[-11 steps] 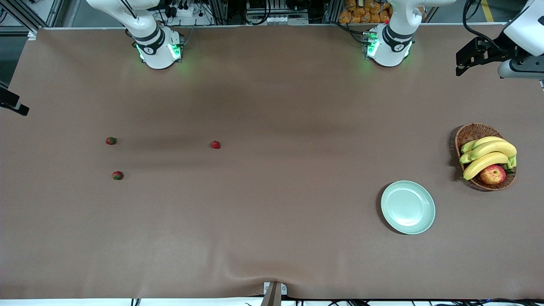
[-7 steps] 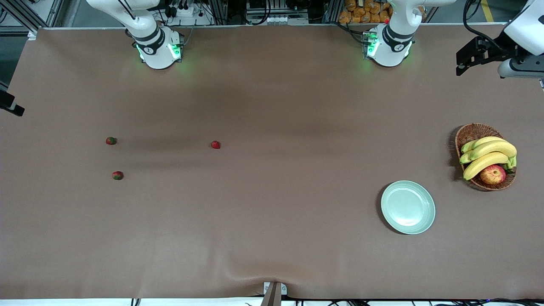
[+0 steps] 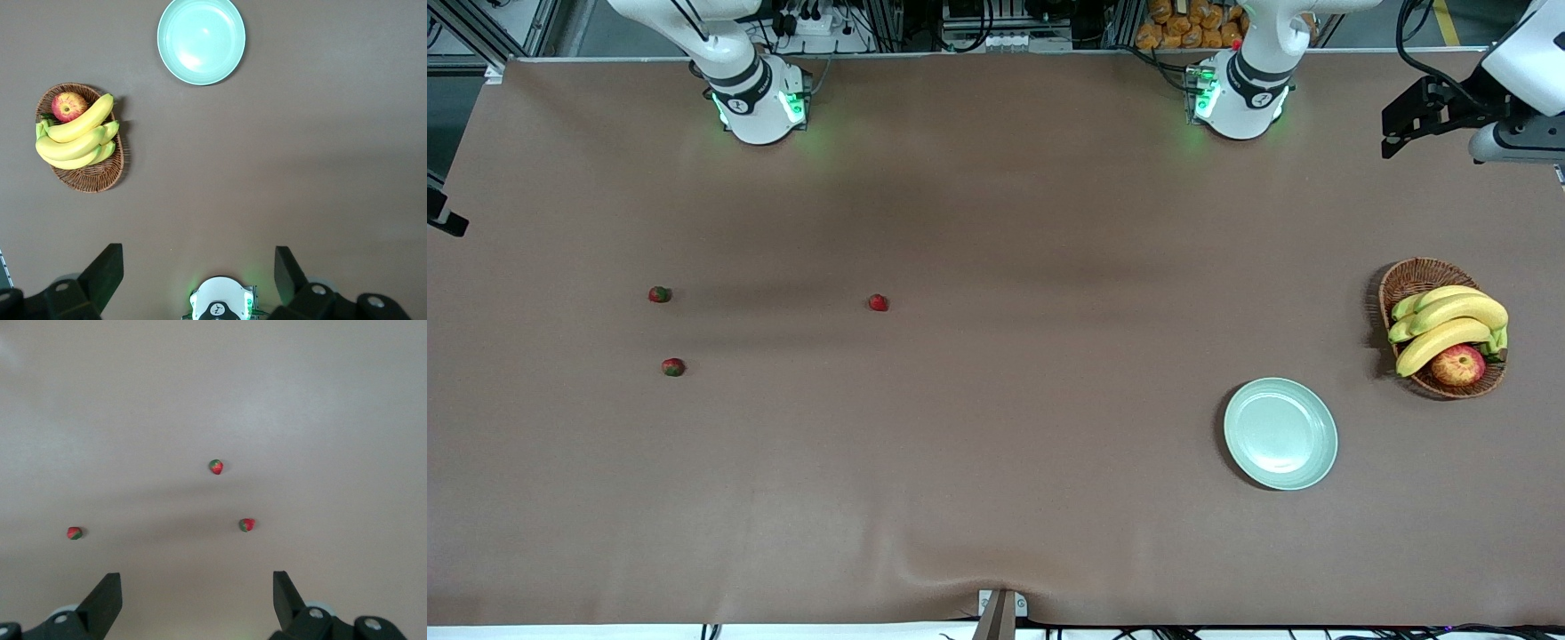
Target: Collect all strawberries into plate
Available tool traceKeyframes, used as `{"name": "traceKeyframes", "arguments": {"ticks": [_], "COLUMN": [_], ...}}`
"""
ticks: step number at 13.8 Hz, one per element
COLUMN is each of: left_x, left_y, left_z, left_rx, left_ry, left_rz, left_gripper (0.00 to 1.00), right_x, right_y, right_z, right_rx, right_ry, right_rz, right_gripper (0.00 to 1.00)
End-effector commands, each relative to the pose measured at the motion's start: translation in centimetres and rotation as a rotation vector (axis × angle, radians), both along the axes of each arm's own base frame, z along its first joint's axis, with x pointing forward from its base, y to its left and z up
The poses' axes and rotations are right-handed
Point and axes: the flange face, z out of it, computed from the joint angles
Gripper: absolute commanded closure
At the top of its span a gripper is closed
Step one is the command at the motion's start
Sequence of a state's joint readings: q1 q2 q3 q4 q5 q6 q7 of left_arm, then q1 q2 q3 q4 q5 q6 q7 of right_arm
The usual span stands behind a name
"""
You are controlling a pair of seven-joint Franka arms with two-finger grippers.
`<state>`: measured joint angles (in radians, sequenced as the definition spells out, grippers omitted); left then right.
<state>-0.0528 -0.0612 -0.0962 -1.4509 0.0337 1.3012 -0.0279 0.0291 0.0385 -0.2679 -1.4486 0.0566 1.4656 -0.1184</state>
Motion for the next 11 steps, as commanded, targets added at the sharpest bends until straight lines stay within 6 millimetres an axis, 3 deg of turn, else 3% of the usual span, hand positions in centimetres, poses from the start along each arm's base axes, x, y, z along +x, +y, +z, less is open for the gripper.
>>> {"name": "traceKeyframes", "arguments": {"ticks": [1,7,11], "left_x": [-0.7,-0.4,-0.3], "left_y": [0.2,0.1,0.0], "left_z": [0.8,0.5,0.1], "left_rx": [0.005,-0.005,-0.004], "left_ry": [-0.008,-0.003,0.007], "left_rz": [-0.008,-0.008,-0.007], "left_gripper": [0.00,0.00,0.00], "right_x": [0.0,1.7,1.5], "right_y": [0.1,0.4,-1.5], "right_z": [0.7,-3.3,-8.4], "right_rx": [-0.052,-0.049,-0.036], "right_ry": [0.005,0.078,0.142], "right_rz": [-0.033,-0.016,-0.047], "right_gripper": [0.00,0.00,0.00]}}
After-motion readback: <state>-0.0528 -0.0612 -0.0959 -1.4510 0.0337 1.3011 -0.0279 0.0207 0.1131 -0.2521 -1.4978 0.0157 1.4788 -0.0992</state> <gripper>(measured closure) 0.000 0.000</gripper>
